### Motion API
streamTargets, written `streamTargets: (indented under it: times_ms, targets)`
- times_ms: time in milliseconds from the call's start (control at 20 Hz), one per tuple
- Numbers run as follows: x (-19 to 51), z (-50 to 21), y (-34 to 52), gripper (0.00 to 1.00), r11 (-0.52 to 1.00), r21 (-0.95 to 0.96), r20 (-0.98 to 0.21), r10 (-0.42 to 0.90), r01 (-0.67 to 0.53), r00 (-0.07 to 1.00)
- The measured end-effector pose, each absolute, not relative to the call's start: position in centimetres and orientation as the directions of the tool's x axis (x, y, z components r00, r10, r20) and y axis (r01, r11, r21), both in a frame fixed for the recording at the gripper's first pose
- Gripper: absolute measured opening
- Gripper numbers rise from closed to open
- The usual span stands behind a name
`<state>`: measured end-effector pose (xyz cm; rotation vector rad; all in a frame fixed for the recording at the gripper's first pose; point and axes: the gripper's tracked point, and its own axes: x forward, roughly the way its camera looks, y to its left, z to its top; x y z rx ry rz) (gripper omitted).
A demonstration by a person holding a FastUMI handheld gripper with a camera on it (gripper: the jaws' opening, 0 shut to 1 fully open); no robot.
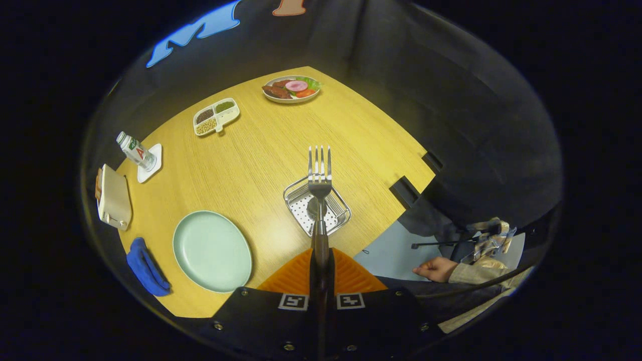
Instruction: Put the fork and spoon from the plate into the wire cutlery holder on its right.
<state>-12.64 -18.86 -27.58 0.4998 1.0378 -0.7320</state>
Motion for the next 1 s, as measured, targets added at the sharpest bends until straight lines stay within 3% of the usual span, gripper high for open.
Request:
streamTargets:
  times_ms: [700,1000]
  targets:
    - [-10.9,-28.8,-15.5,0.06,0.473,0.173,-0.983,0.033,0.864,0.179]
    - [-9.8,-29.6,-16.2,0.07,0.474,0.169,-0.986,0.077,0.864,0.151]
